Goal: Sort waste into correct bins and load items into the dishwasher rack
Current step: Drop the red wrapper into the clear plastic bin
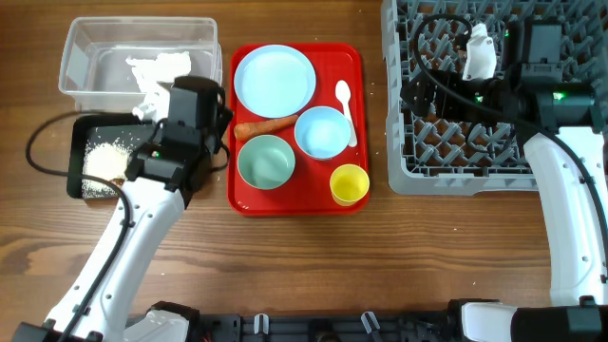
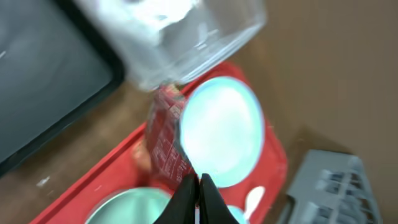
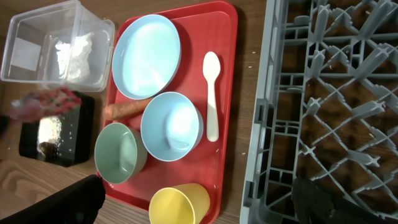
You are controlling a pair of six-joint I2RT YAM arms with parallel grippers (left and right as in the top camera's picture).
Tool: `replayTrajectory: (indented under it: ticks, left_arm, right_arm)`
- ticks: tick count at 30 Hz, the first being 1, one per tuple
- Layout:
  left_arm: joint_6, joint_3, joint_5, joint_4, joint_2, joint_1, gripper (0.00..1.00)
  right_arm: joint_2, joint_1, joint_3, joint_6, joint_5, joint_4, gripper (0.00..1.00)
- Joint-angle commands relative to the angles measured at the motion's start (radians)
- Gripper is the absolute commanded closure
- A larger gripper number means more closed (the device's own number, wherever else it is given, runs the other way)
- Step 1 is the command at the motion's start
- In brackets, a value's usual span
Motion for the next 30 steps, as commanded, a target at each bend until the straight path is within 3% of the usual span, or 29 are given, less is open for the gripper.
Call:
replayTrajectory:
  ticks: [1,9,14,15,16,17,18,22,25,30]
  left_arm:
    - [0.119,0.056,-0.035,0.049,-0.018,0.043,0.96]
    - [0.198,0.066,-0.018,0.243,0.002,0.13,0.96]
    - [0.197,0.066,0.049,0.372,0.153,0.232,0.96]
    - [0.196,0.066,0.053,0.405,0.185,0.242,0.86]
    - [0.196,0.066,0.052,0.432,0.211,0.248,0.52]
    - [0.197,0.066,0.052,0.462,0.236,0.253,0.23]
    - [0.197,0.066,0.052,0.479,0.248,0.255,0.04]
    - [0.207,0.071,0.06,0.5,0.257,0.256,0.01]
    - [0.342,0.125,0.169,0.47,0.254,0.249,0.01]
    - [0.64,0.468,0.184,-0.03,0.251,0.13,0.01]
  right_arm:
    - [0.011,-0.002,-0.006,-0.019,0.01,0.003,0.0]
    - [0.011,-0.002,-0.006,-0.018,0.01,0.007,0.0]
    - [0.011,-0.002,-0.006,-0.01,0.01,0.018,0.0]
    - [0.011,-0.002,-0.006,-0.01,0.009,0.019,0.0]
    - [0.011,-0.002,-0.006,-0.01,0.01,0.018,0.0]
    - [0.011,-0.002,-0.006,-0.01,0.01,0.017,0.0]
    - [0.011,-0.002,-0.006,-0.01,0.01,0.016,0.0]
    - [0.011,-0.002,-0.006,-0.01,0.01,0.015,0.0]
    - [0.011,-0.002,-0.006,-0.011,0.01,0.018,0.0]
    - [0.011,-0.002,-0.006,-0.011,0.01,0.018,0.0]
